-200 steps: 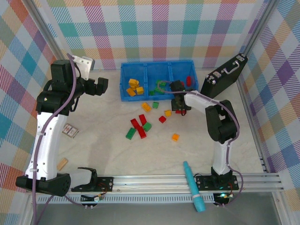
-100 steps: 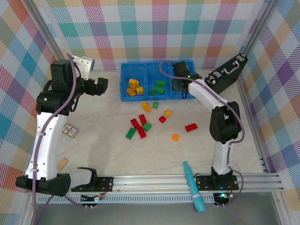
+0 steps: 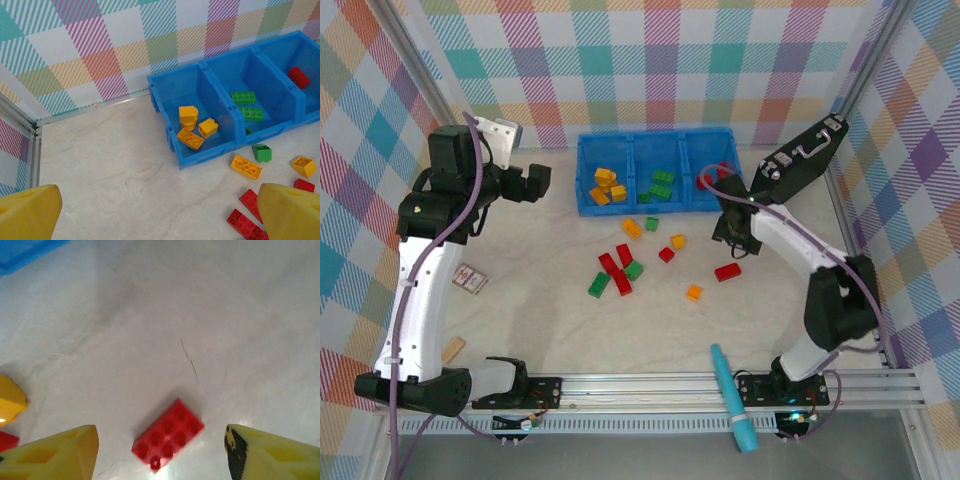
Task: Sort the legos into containers by color
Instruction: Pick up the lego from the middle-right of the table.
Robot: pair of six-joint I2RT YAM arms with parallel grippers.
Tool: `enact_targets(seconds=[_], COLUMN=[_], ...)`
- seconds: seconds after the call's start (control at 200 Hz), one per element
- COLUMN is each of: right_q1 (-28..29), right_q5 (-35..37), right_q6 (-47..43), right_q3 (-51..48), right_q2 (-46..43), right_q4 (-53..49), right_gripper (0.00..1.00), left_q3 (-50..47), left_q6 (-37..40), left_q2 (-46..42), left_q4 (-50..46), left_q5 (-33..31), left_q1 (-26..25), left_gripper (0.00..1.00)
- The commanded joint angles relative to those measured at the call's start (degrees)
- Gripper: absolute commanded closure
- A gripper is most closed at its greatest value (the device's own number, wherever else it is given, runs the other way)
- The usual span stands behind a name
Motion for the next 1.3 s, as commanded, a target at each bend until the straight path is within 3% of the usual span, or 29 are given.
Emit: enact_targets(seconds=[0.0,0.375,1.115,1.295], right_q1=[0.21,-1.10,-1.84,-1.86], right_q5=[-4.02,-8.49,-12.31,-12.70], right_q6=[16.02,30.73,33.16,32.60], right_q3=[-5.88,-18.95,-22.39,-22.50], right_q2=[-3.23,-9.10,-1.16,1.59], right_q4=[-0.16,9.80,21.27,22.01], right_gripper=[0.32,0.34,0.35,0.41], left_q3=[0.77,-1.63,-2.71,-3.06], left_q6=[-0.38,0.01,0.27,0.36], left_q2=[0.01,-2.33,-2.82,-3.07], left_q4=[1.59,2.85,3.38,3.46], left_q5=[1.58,0.68,0.63,0.29], left_q1=[0.55,0.57,0.60,0.59], left_gripper=[0.00,0.00,0.00,0.00])
